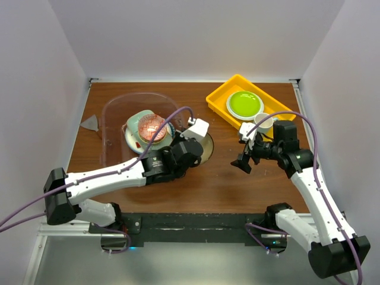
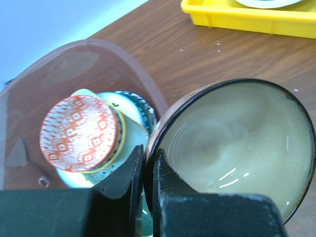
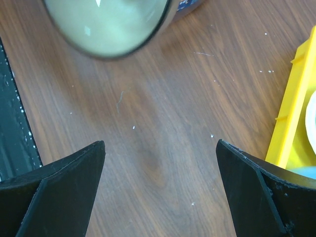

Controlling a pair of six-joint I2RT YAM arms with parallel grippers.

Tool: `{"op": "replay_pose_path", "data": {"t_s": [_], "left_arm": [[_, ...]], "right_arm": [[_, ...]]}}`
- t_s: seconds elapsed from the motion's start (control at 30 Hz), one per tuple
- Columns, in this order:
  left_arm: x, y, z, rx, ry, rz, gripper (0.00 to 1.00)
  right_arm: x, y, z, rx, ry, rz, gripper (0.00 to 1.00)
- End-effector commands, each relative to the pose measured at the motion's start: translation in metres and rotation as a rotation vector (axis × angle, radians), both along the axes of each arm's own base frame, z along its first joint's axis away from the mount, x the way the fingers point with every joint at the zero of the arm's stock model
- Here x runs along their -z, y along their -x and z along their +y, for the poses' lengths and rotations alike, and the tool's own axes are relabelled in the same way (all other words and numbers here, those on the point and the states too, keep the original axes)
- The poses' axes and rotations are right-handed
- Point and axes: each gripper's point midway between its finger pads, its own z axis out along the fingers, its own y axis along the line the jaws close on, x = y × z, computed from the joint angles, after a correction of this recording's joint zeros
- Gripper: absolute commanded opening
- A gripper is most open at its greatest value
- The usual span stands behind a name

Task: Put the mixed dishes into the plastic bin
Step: Place the bowl in the plastic bin.

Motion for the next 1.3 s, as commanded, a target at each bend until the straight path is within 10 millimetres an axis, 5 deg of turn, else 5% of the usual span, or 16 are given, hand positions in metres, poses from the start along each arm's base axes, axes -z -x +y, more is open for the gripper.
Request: {"op": "replay_pose_path", "data": {"t_s": [0.0, 0.6, 1.27], "left_arm": [[-0.07, -0.014, 0.015, -0.045, 0.204, -0.116, 0.0], [-0.105, -0.054, 0.071, -0.073, 0.286, -0.127, 0.0], [-0.055, -0.112, 0.159, -0.247, 0.389, 0.031, 0.0]], "right_arm": [[-0.018, 0.003, 0.004, -0.05, -0.018, -0.058, 0.98], [-0.005, -0.008, -0.005, 0.018, 0.026, -0.057, 0.98], [0.0, -0.01, -0.007, 0.023, 0.038, -0.053, 0.98]]}}
